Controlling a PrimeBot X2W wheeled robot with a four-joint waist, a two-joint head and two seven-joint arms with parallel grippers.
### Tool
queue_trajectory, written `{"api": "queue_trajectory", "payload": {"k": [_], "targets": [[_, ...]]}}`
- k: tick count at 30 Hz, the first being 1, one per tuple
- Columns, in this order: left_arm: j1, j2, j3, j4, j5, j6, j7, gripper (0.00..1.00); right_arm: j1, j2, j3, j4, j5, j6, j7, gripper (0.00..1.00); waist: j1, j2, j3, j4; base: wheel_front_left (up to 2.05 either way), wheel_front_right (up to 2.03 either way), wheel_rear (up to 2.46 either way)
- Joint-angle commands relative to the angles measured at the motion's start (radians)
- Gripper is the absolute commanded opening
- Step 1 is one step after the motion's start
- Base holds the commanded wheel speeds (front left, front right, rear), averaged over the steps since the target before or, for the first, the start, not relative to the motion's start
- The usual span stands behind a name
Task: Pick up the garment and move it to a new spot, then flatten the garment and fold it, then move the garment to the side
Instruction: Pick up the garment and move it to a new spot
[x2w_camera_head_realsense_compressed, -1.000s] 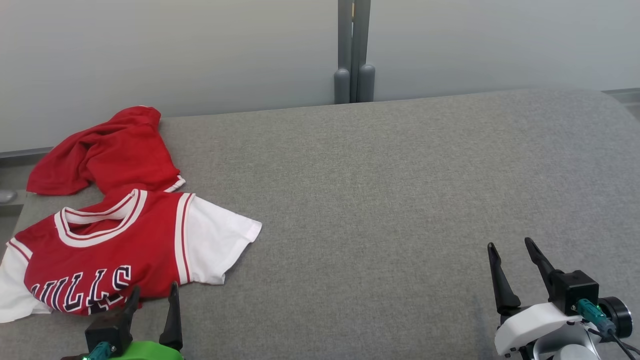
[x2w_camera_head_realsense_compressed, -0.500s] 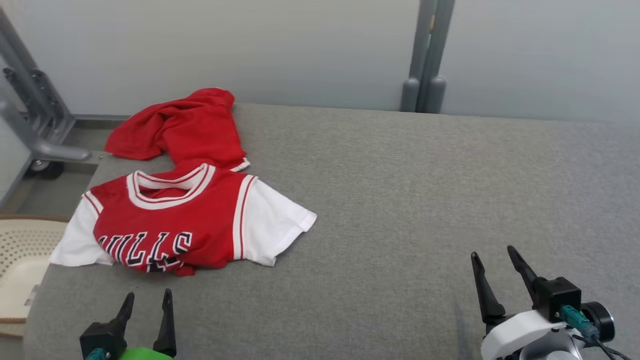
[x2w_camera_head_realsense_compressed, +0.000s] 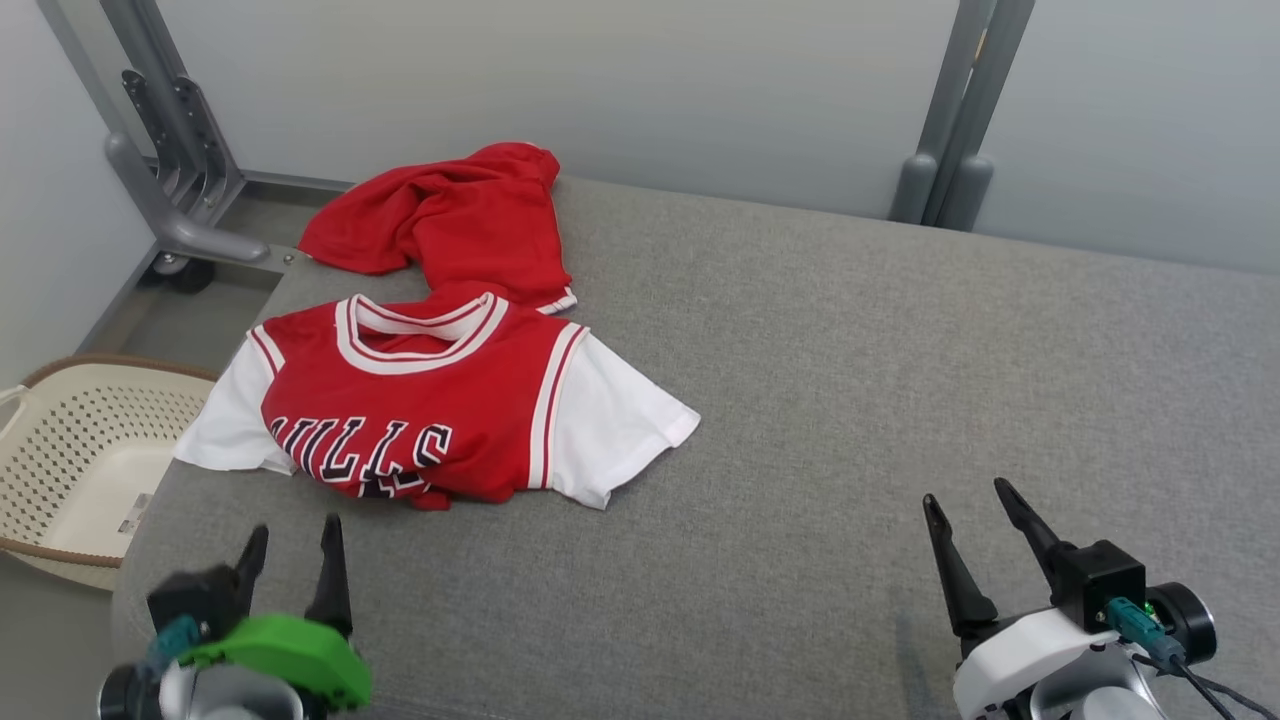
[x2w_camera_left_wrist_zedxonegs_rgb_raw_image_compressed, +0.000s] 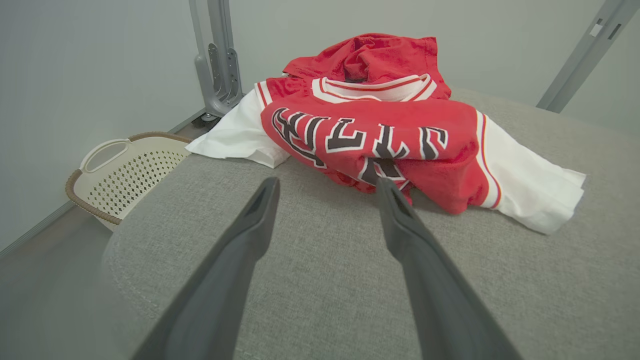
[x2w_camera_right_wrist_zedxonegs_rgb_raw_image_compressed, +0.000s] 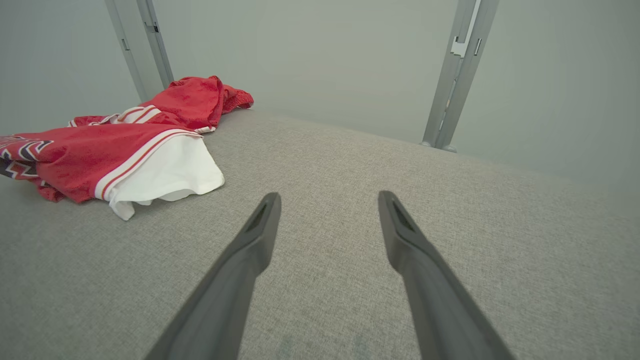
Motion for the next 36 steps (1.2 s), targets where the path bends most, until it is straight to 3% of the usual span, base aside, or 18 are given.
{"api": "queue_trajectory", "payload": {"k": [1, 6, 13, 19, 20, 21, 27, 36], "targets": [[-0.083, -0.01, 0.001, 0.016, -0.051, -0.003, 0.023, 1.0, -0.024, -0.021, -0.005, -0.005, -0.002, 0.0, -0.003, 1.0, 0.0, 0.0, 0.092, -0.039, 0.0, 0.0, 0.0], [-0.265, -0.001, 0.031, 0.11, -0.194, -0.003, 0.128, 1.0, -0.061, -0.051, 0.006, -0.011, -0.002, 0.0, -0.003, 1.0, 0.0, 0.0, 0.197, -0.068, 0.0, 0.0, 0.0], [-0.407, 0.047, 0.055, 0.33, -0.231, 0.041, 0.246, 1.0, -0.112, -0.07, 0.033, -0.007, 0.008, 0.0, -0.003, 1.0, 0.0, 0.0, 0.268, -0.117, 0.0, 0.0, 0.0], [-0.455, 0.045, 0.055, 0.439, -0.257, 0.021, 0.253, 1.0, -0.123, -0.067, 0.037, 0.003, 0.016, 0.0, -0.003, 1.0, 0.0, 0.0, 0.274, -0.139, 0.0, 0.0, 0.0], [-0.459, 0.041, 0.049, 0.452, -0.26, 0.014, 0.251, 0.85, -0.122, -0.065, 0.035, 0.004, 0.018, 0.0, -0.003, 1.0, 0.0, 0.0, 0.273, -0.141, 0.0, 0.0, 0.0], [-0.463, 0.039, 0.037, 0.459, -0.261, 0.009, 0.246, 0.0, -0.12, -0.062, 0.034, 0.005, 0.018, 0.0, -0.003, 1.0, 0.0, 0.0, 0.27, -0.142, 0.0, 0.0, 0.0], [-0.485, 0.042, -0.062, 0.441, -0.258, -0.004, 0.233, 0.0, -0.102, -0.038, 0.038, 0.02, 0.026, 0.0, -0.003, 1.0, 0.0, 0.0, 0.236, -0.141, 0.0, 0.0, 0.0], [-0.493, 0.066, -0.295, 0.142, -0.329, -0.003, 0.211, 0.0, -0.076, -0.007, 0.066, 0.038, 0.047, 0.0, -0.003, 1.0, 0.0, 0.0, 0.152, -0.166, 0.0, 0.0, 0.0]]}}
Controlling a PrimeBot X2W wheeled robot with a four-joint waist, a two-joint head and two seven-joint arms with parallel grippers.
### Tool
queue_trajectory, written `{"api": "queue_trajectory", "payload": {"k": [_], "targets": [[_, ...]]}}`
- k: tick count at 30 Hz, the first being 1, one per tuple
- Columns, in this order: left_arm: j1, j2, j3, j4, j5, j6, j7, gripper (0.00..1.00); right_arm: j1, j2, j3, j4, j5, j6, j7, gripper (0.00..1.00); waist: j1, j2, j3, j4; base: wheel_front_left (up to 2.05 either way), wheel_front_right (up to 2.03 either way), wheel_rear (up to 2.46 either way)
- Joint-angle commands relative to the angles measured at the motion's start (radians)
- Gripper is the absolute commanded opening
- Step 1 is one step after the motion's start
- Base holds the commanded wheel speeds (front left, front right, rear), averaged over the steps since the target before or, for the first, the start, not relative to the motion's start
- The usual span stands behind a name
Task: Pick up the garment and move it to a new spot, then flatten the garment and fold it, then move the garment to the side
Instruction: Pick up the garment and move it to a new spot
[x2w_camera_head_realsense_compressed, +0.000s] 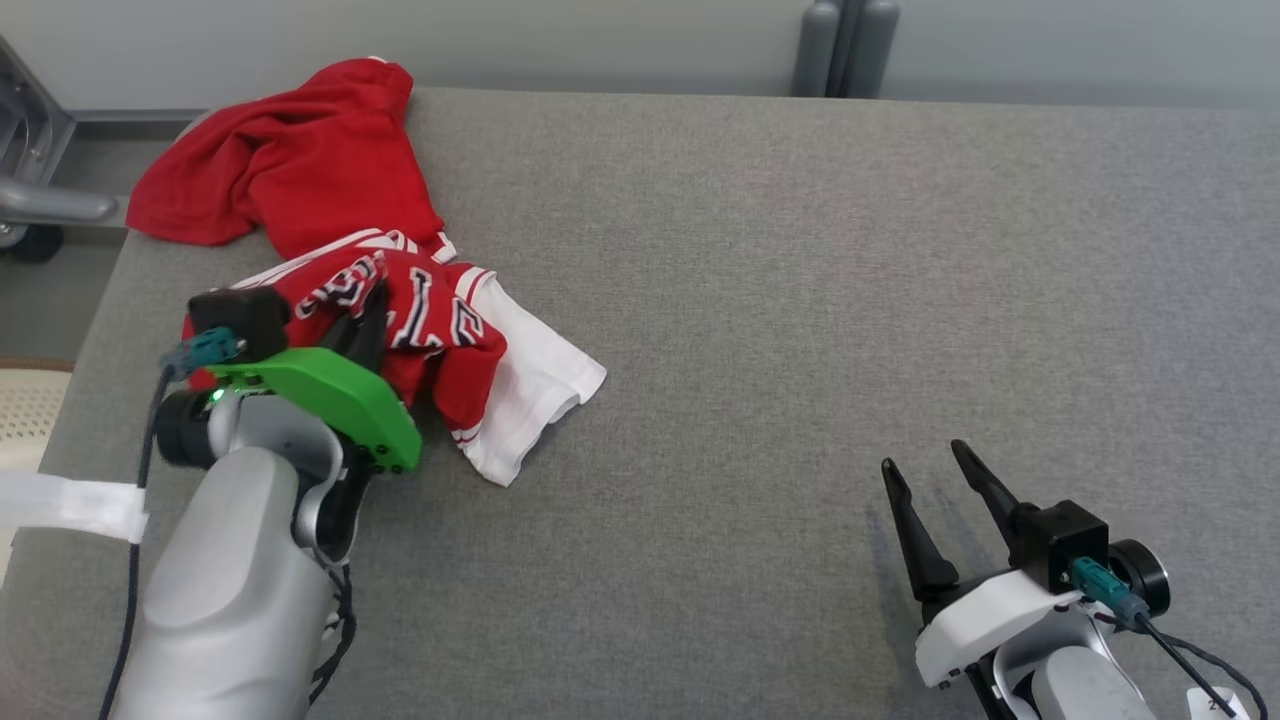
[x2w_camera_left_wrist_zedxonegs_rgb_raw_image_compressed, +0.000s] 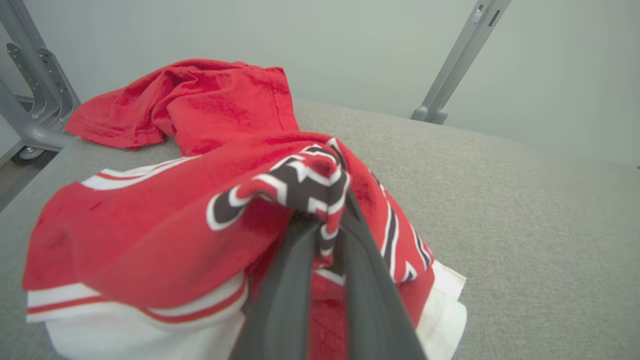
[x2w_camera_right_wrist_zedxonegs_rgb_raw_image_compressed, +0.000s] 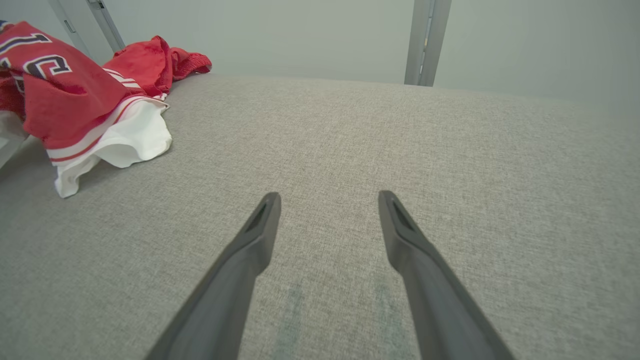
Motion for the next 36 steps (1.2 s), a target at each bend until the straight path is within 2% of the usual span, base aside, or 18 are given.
{"api": "queue_trajectory", "payload": {"k": [1, 8, 14, 17, 21, 23, 29, 36], "targets": [[-0.004, 0.006, -0.033, -0.047, -0.005, -0.003, 0.006, 0.0, 0.018, 0.004, 0.003, 0.003, 0.006, 0.0, -0.003, 1.0, -0.0001, 0.0, -0.035, -0.03, 0.0, 0.0, 0.0], [0.03, -0.017, -0.204, -0.385, -0.077, -0.003, 0.078, 0.0, 0.019, 0.02, 0.003, 0.002, 0.013, 0.0, -0.003, 1.0, -0.0001, 0.0, -0.073, -0.152, 0.0, 0.0, 0.0], [0.059, -0.064, -0.276, -0.635, -0.135, 0.003, 0.154, 0.0, 0.027, 0.03, -0.018, -0.001, 0.013, 0.0, -0.003, 1.0, -0.0001, 0.0, -0.078, -0.29, 0.0, 0.0, 0.0], [0.066, -0.081, -0.31, -0.697, -0.146, 0.027, 0.193, 0.0, 0.02, 0.036, -0.022, -0.005, 0.016, 0.0, -0.003, 1.0, -0.0001, 0.0, -0.06, -0.363, 0.0, 0.0, 0.0], [0.076, -0.098, -0.345, -0.653, -0.15, 0.06, 0.215, 0.0, 0.007, 0.044, -0.026, -0.009, 0.026, 0.0, -0.003, 1.0, -0.0001, 0.0, -0.019, -0.446, 0.0, 0.0, 0.0], [0.076, -0.099, -0.346, -0.623, -0.143, 0.07, 0.208, 0.0, 0.005, 0.044, -0.024, -0.009, 0.029, 0.0, -0.003, 1.0, -0.0001, 0.0, -0.009, -0.466, 0.0, 0.0, 0.0], [0.023, -0.076, -0.319, -0.373, -0.088, 0.096, 0.133, 0.0, 0.001, 0.05, -0.035, -0.011, 0.055, 0.0, -0.003, 1.0, -0.0001, 0.0, 0.034, -0.539, 0.0, 0.0, 0.0], [-0.073, -0.054, -0.293, -0.092, -0.023, 0.117, -0.002, 0.0, -0.005, 0.05, -0.024, -0.014, 0.076, 0.0, -0.003, 1.0, -0.0001, 0.0, 0.044, -0.562, 0.0, 0.0, 0.0]]}}
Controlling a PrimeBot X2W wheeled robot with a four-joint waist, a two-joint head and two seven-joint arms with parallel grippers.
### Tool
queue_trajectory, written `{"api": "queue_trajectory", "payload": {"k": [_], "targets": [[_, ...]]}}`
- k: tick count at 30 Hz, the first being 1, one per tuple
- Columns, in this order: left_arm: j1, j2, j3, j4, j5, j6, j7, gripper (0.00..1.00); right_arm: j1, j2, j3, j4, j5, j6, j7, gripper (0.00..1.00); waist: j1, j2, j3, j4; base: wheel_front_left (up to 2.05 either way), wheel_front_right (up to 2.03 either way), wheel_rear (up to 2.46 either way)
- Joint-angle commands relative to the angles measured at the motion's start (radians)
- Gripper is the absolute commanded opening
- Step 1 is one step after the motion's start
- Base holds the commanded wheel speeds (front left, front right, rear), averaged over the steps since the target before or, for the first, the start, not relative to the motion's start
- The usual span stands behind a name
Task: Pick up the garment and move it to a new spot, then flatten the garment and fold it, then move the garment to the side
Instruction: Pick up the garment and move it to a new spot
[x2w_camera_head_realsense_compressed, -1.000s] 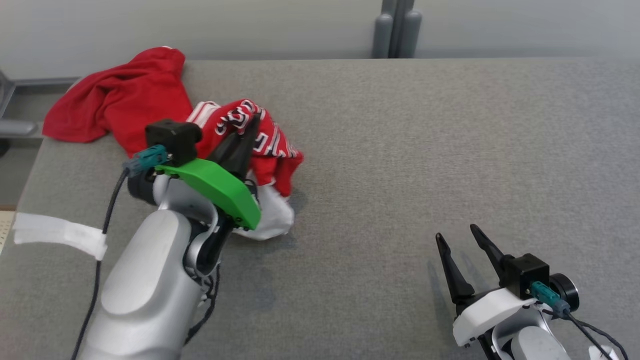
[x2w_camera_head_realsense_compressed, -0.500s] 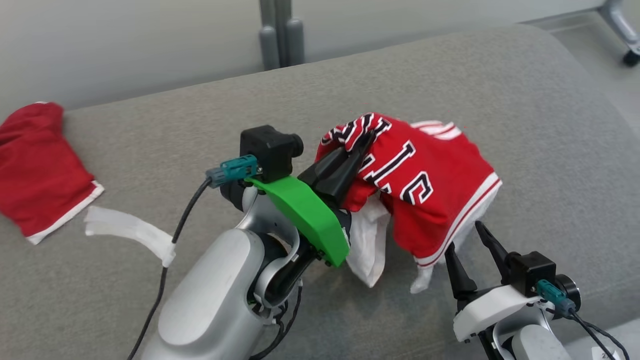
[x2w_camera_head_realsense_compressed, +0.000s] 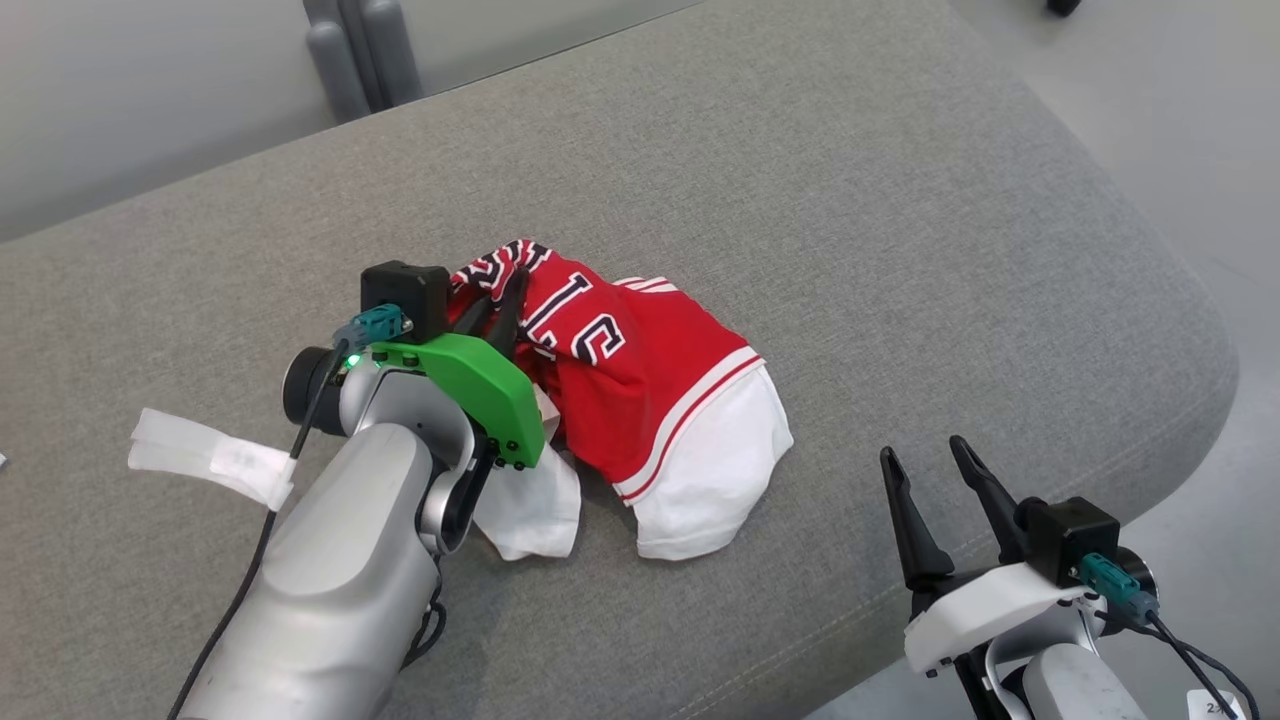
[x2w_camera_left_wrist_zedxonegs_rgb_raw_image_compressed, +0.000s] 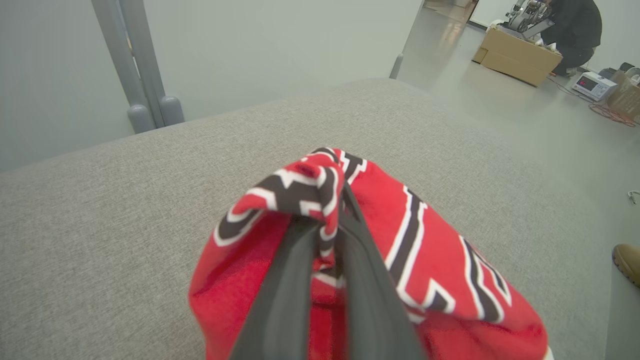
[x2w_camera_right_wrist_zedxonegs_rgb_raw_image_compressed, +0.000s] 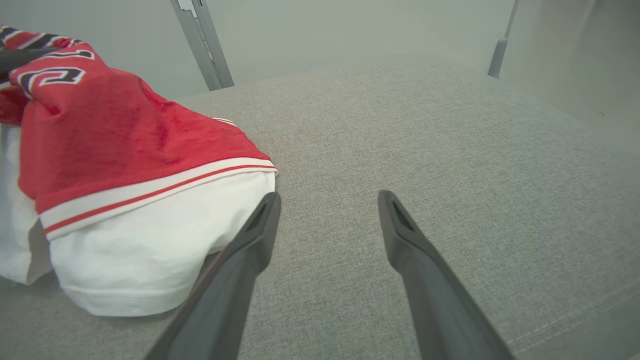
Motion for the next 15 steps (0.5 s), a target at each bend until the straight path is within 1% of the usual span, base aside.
{"api": "queue_trajectory", "payload": {"k": [1, 2, 3, 4, 6, 9, 12, 15], "targets": [[-0.027, 0.004, 0.004, 0.047, 0.01, 0.003, -0.023, 0.1, -0.015, 0.0, 0.002, -0.003, 0.003, 0.0, -0.003, 1.0, 0.0, -0.0001, 0.023, -0.026, 0.0, 0.0, 0.0], [-0.033, 0.0, 0.005, 0.075, 0.006, -0.003, -0.031, 0.38, -0.016, 0.0, 0.002, -0.004, 0.0, 0.0, -0.003, 1.0, 0.0, -0.0001, 0.022, -0.024, 0.0, 0.0, 0.0], [-0.037, -0.007, 0.006, 0.099, -0.004, -0.011, -0.036, 0.9, -0.016, 0.0, -0.001, -0.005, -0.002, 0.0, -0.003, 1.0, 0.0, -0.0001, 0.02, -0.019, 0.0, 0.0, 0.0], [-0.041, -0.012, 0.006, 0.117, -0.009, -0.018, -0.039, 1.0, -0.015, 0.0, -0.002, -0.007, -0.004, 0.0, -0.003, 1.0, 0.0, -0.0001, 0.018, -0.013, 0.0, 0.0, 0.0], [-0.049, -0.014, 0.007, 0.137, -0.012, -0.023, -0.048, 1.0, -0.008, 0.0, -0.008, -0.009, -0.009, 0.0, -0.003, 1.0, 0.0, -0.0001, 0.014, 0.003, 0.0, 0.0, 0.0], [-0.024, 0.012, 0.008, 0.127, -0.006, -0.017, -0.073, 1.0, 0.009, -0.001, -0.022, -0.009, -0.017, 0.0, -0.003, 1.0, 0.0, -0.0001, 0.0, 0.04, 0.0, 0.0, 0.0], [0.032, 0.042, 0.008, 0.081, 0.0, 0.004, -0.074, 1.0, 0.023, 0.0, -0.026, -0.01, -0.025, 0.0, -0.003, 1.0, 0.0, -0.0001, -0.013, 0.07, 0.0, 0.0, 0.0], [0.105, 0.069, -0.009, 0.004, -0.006, 0.015, -0.032, 1.0, 0.029, 0.0, -0.024, -0.011, -0.032, 0.0, -0.003, 1.0, 0.0, -0.0001, -0.021, 0.096, 0.0, 0.0, 0.0]]}}
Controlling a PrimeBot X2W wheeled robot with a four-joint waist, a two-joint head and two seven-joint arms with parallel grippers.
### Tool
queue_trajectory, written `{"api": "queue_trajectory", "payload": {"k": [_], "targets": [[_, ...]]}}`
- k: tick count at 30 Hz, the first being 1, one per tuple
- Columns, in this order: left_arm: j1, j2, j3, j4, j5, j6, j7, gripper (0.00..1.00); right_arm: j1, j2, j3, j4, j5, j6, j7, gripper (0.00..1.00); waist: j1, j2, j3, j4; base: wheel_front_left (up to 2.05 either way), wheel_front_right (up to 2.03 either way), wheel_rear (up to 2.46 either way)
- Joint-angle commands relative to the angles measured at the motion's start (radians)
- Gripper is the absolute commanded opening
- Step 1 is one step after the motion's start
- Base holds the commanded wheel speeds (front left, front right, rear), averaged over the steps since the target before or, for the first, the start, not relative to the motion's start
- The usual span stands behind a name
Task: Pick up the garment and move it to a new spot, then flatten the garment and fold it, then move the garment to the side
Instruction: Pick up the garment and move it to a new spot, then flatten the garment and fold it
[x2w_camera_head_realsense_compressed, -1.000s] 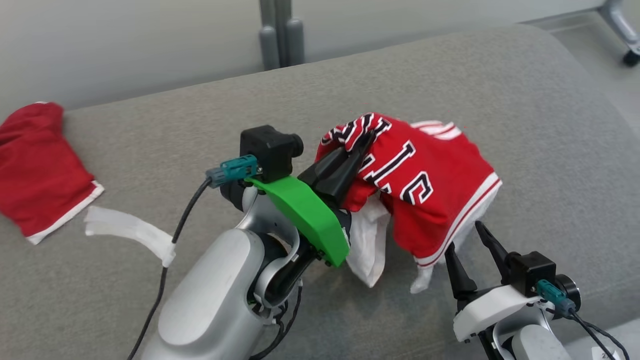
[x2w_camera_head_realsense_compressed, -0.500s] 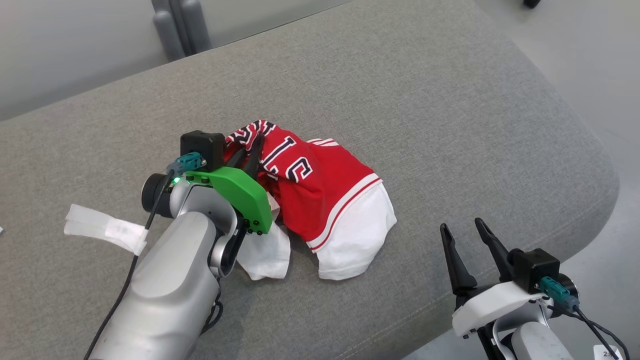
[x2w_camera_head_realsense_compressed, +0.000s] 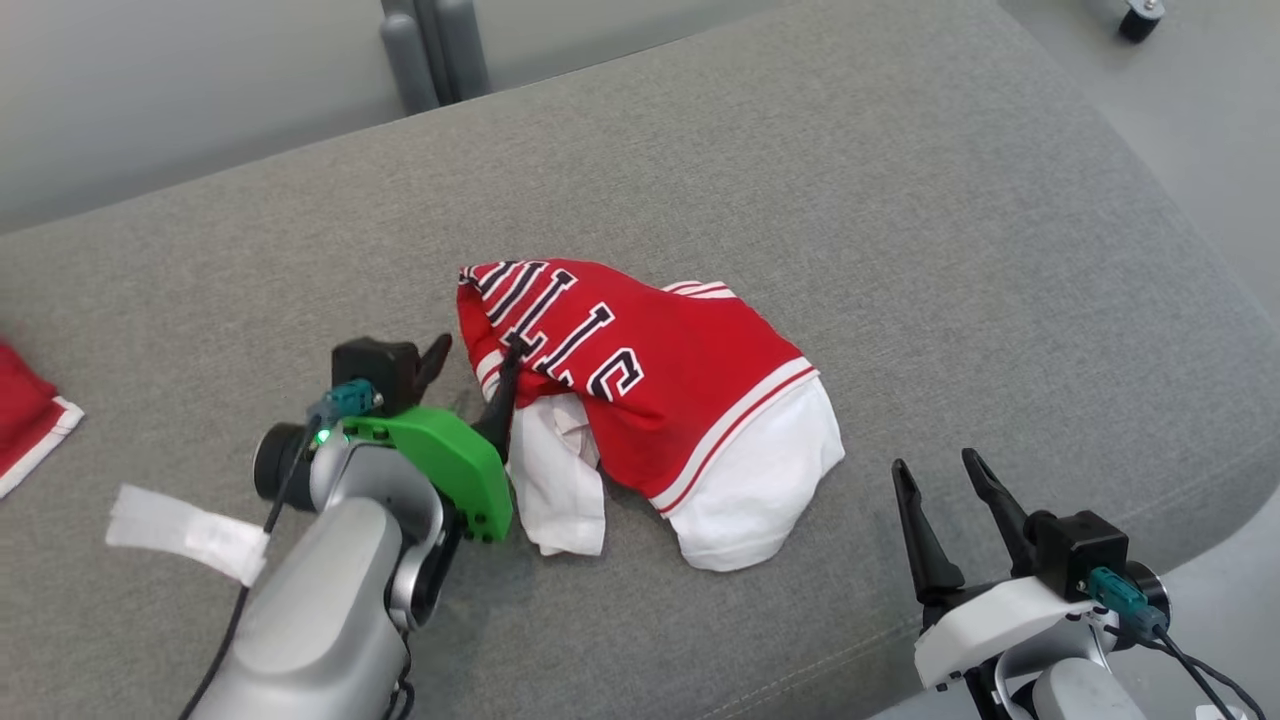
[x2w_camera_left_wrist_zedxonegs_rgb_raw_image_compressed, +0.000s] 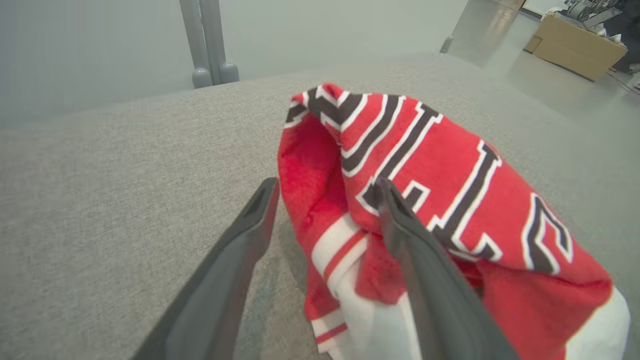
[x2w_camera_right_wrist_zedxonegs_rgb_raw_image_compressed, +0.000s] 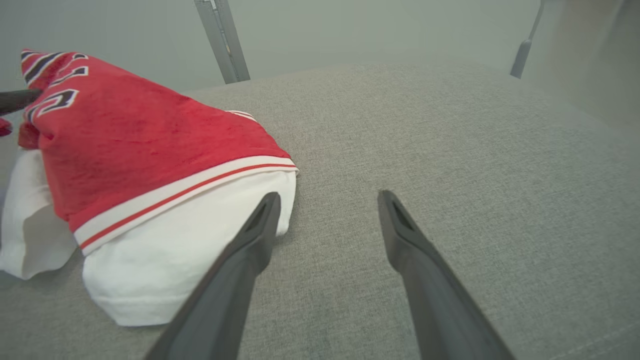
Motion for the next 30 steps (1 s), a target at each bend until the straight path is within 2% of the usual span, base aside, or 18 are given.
{"api": "queue_trajectory", "payload": {"k": [1, 4, 8, 13, 23, 30], "targets": [[0.058, 0.02, -0.014, -0.052, 0.003, 0.011, 0.026, 1.0, 0.01, -0.002, 0.001, -0.003, -0.009, 0.0, -0.003, 1.0, 0.0, -0.0001, -0.02, 0.04, 0.0, 0.0, 0.0], [0.14, 0.048, -0.027, -0.162, -0.006, 0.034, 0.065, 1.0, 0.011, -0.002, 0.002, -0.002, -0.014, 0.0, -0.003, 1.0, 0.0, -0.0001, -0.019, 0.059, 0.0, 0.0, 0.0], [0.221, 0.051, -0.057, -0.303, -0.015, 0.048, 0.112, 1.0, 0.012, -0.002, 0.005, -0.003, -0.024, 0.0, -0.003, 1.0, 0.0, -0.0001, -0.013, 0.079, 0.0, 0.0, 0.0], [0.24, 0.035, -0.089, -0.383, -0.009, 0.063, 0.136, 1.0, -0.009, -0.002, 0.02, -0.002, -0.025, 0.0, -0.003, 1.0, 0.0, -0.0001, 0.0, 0.077, 0.0, 0.0, 0.0], [0.158, 0.044, -0.079, -0.329, 0.036, 0.102, 0.13, 1.0, -0.016, -0.002, 0.035, 0.005, 0.0, 0.0, -0.003, 1.0, 0.0, -0.0001, 0.021, 0.026, 0.0, 0.0, 0.0], [0.145, 0.056, -0.073, -0.278, 0.025, 0.095, 0.125, 1.0, -0.004, -0.002, 0.027, 0.002, 0.009, 0.0, -0.003, 1.0, 0.0, -0.0001, 0.026, 0.005, 0.0, 0.0, 0.0]]}}
